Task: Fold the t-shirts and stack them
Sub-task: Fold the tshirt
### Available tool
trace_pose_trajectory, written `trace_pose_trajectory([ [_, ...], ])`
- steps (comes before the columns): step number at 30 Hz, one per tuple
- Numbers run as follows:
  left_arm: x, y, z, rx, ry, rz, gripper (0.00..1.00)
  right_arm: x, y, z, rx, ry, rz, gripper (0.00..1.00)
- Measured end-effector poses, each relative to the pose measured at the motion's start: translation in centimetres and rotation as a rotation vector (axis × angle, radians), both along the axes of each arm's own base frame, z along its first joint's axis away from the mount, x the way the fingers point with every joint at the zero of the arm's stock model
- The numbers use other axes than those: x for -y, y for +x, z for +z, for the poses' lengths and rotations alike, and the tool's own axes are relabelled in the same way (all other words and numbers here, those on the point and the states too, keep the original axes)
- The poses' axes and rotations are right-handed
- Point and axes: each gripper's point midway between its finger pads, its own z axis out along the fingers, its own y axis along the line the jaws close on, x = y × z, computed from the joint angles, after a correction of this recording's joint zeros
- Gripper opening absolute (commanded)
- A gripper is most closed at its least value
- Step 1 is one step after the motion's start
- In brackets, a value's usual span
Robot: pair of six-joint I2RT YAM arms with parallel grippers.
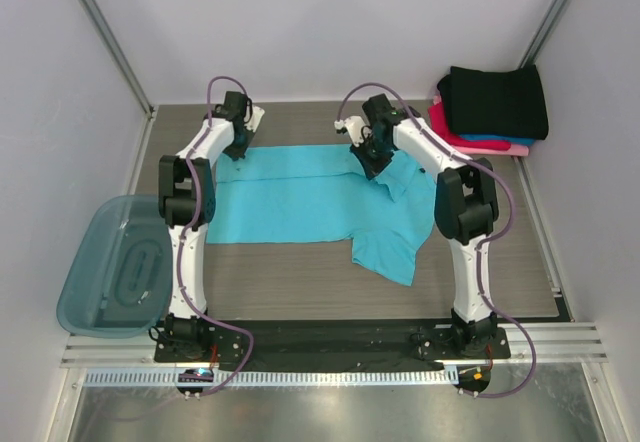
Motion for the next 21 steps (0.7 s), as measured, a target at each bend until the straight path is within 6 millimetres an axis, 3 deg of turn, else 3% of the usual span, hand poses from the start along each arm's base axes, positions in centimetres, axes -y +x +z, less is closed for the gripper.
trace_pose_trajectory([
  [6,0.0,0.0,0.0,0.002,0.001,-0.001,0.0,-1.2,-2.1,0.4,-0.078,0.028,0.048,0.01],
  [13,0.0,0.1,0.0,0.002,0.007,-0.006,0.0,-2.7,-1.9,1.6,-0.096,0.085,0.076,0.02],
  [14,-0.1,0.1,0.0,0.002,0.01,-0.009,0.0,-2.9,-2.0,1.4,-0.106,0.088,0.079,0.12],
  [17,-0.1,0.1,0.0,0.002,0.02,-0.015,0.0,-3.1,-2.3,0.6,-0.146,0.089,0.083,0.28],
  [21,-0.1,0.1,0.0,0.003,0.025,-0.016,0.0,-3.9,-2.7,0.0,-0.201,0.11,0.094,0.32],
])
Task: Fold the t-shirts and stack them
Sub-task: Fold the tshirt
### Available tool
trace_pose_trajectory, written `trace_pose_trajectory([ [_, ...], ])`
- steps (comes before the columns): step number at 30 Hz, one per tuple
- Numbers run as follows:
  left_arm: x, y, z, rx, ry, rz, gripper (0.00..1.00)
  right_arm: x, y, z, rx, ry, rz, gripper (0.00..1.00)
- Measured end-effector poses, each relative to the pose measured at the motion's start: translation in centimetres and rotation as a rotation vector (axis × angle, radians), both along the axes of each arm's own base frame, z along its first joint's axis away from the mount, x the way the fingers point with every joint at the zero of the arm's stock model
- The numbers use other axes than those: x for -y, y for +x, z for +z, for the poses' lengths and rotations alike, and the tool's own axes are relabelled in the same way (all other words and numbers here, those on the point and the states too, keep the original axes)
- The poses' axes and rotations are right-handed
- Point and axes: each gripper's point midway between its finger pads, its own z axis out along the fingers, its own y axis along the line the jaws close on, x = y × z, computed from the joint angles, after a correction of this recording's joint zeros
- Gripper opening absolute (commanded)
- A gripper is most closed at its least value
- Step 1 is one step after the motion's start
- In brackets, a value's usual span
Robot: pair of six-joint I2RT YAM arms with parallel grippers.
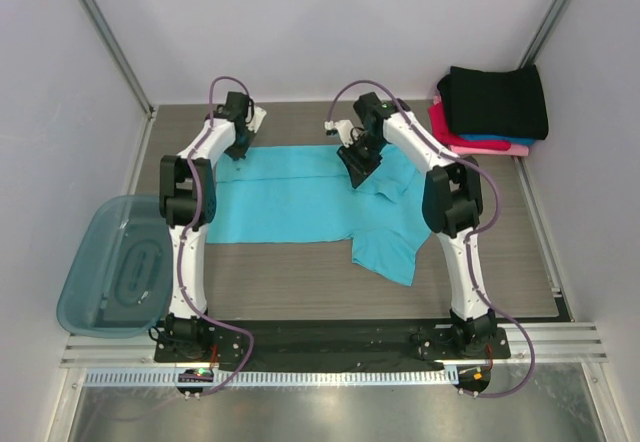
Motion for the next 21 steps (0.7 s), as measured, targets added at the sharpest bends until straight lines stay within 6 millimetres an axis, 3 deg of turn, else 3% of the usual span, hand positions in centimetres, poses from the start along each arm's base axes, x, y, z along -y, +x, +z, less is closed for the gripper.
trace_pose_trajectory([
  [4,0.0,0.0,0.1,0.001,0.0,-0.001,0.01,0.4,0.3,1.1,0.009,0.026,-0.03,0.34],
  [7,0.1,0.4,0.5,0.009,-0.004,-0.002,0.01,2.0,1.7,2.5,0.057,0.042,-0.089,0.33],
  [10,0.3,1.2,1.2,0.036,-0.009,-0.004,0.01,5.9,4.2,3.1,0.107,0.036,-0.192,0.32],
  [15,0.3,1.6,0.8,0.036,-0.002,-0.012,0.0,13.4,7.7,1.5,0.132,-0.023,-0.361,0.32],
  [21,-0.1,1.8,0.1,0.026,0.036,-0.041,0.01,18.0,11.8,-1.5,0.172,-0.072,-0.457,0.31],
])
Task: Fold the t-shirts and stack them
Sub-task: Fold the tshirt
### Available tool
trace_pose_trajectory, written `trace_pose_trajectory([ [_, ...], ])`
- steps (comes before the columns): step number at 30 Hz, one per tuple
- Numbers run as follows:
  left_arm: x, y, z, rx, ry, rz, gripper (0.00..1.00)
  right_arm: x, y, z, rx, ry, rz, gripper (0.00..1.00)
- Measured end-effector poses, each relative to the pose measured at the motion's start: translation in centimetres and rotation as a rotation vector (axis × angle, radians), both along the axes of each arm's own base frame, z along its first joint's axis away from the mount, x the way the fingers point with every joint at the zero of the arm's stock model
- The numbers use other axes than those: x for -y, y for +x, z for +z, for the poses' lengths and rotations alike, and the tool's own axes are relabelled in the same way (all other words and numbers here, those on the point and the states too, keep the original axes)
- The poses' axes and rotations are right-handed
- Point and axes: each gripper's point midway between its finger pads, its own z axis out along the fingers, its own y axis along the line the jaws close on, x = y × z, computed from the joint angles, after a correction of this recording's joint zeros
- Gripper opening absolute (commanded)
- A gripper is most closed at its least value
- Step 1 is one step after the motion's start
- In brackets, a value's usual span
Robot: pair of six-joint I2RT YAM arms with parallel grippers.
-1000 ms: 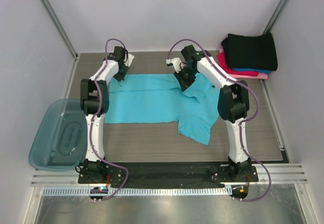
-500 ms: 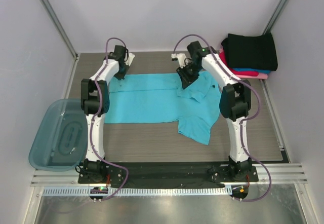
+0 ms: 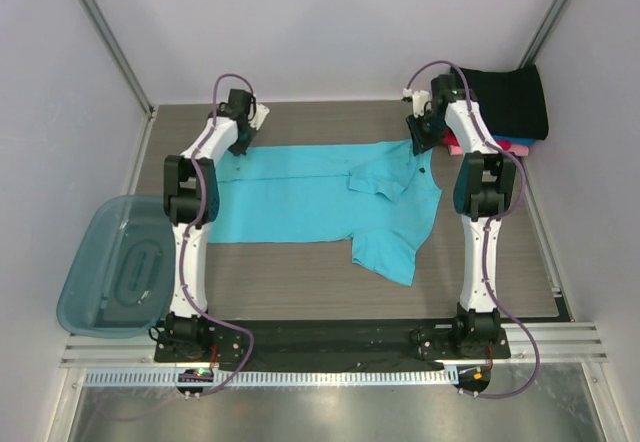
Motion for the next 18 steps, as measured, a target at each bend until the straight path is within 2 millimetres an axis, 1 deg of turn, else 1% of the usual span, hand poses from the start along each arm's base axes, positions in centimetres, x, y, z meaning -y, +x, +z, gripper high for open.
trace_pose_trajectory([
  [3,-0.2,0.2,0.0,0.003,0.022,-0.011,0.01,0.7,0.6,-1.4,-0.008,-0.014,-0.014,0.29],
  [8,-0.6,0.5,-0.2,0.009,0.064,-0.024,0.01,0.9,0.7,-3.1,-0.026,-0.036,-0.01,0.28],
  [13,-1.3,1.4,-0.3,0.026,0.118,-0.031,0.01,1.5,2.0,-3.1,0.012,-0.084,0.003,0.27],
  [15,-1.5,2.1,-0.2,0.038,0.14,-0.034,0.0,1.7,2.9,-3.1,0.04,-0.108,0.009,0.26],
  [18,-1.8,3.1,-0.2,0.063,0.167,-0.038,0.01,1.9,4.9,-2.9,0.105,-0.141,0.018,0.29],
])
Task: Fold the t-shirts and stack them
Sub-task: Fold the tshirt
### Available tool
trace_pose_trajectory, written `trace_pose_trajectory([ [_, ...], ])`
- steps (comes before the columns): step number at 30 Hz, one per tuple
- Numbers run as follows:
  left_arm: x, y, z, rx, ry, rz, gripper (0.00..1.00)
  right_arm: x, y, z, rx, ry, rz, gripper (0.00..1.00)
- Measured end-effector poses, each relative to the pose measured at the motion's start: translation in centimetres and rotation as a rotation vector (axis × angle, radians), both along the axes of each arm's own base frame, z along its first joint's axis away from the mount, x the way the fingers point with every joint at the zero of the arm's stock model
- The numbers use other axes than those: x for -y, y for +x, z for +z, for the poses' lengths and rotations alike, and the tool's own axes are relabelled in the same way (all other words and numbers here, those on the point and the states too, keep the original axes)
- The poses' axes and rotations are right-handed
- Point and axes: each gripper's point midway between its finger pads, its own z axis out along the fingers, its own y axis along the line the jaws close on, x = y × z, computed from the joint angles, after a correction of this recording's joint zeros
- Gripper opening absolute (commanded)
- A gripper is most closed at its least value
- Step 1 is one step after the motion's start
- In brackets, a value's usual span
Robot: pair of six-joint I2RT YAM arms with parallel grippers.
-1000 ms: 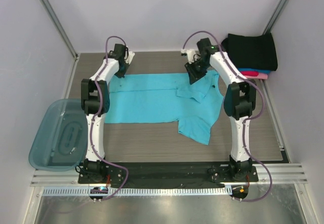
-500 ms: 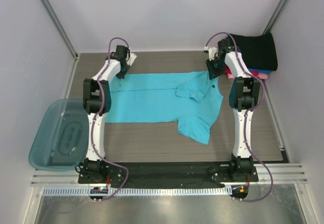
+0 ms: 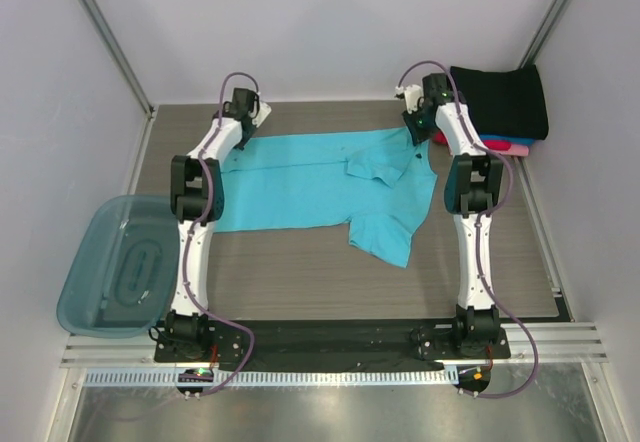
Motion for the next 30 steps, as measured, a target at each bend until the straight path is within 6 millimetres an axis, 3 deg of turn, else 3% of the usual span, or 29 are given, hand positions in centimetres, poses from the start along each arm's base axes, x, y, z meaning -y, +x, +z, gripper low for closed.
trace_pose_trajectory([
  [5,-0.3,1.0,0.2,0.036,0.024,0.004,0.01,0.3,3.3,0.5,0.12,-0.034,0.013,0.3],
  [10,-0.2,1.3,0.7,0.067,0.026,0.021,0.09,0.4,4.2,1.4,0.169,-0.031,0.011,0.34],
  [14,0.4,0.6,2.6,0.087,0.014,0.026,0.16,-0.1,1.7,3.5,0.159,0.008,0.009,0.36],
  [19,1.2,-0.3,7.5,0.158,0.0,0.023,0.16,-1.2,-2.1,11.1,0.244,0.084,0.036,0.36],
  [21,1.4,-0.7,8.5,0.167,-0.008,0.023,0.15,-2.0,-4.0,13.9,0.279,0.125,0.066,0.36],
  [23,1.4,-1.3,8.2,0.153,-0.017,0.026,0.15,-3.0,-5.8,15.3,0.285,0.165,0.099,0.37],
  [25,1.1,-2.1,7.0,0.112,-0.018,0.029,0.14,-4.0,-7.2,14.9,0.261,0.2,0.129,0.38],
  [30,-0.2,-4.8,3.5,-0.035,-0.015,0.037,0.13,-6.8,-11.6,9.4,0.066,0.26,0.188,0.4],
])
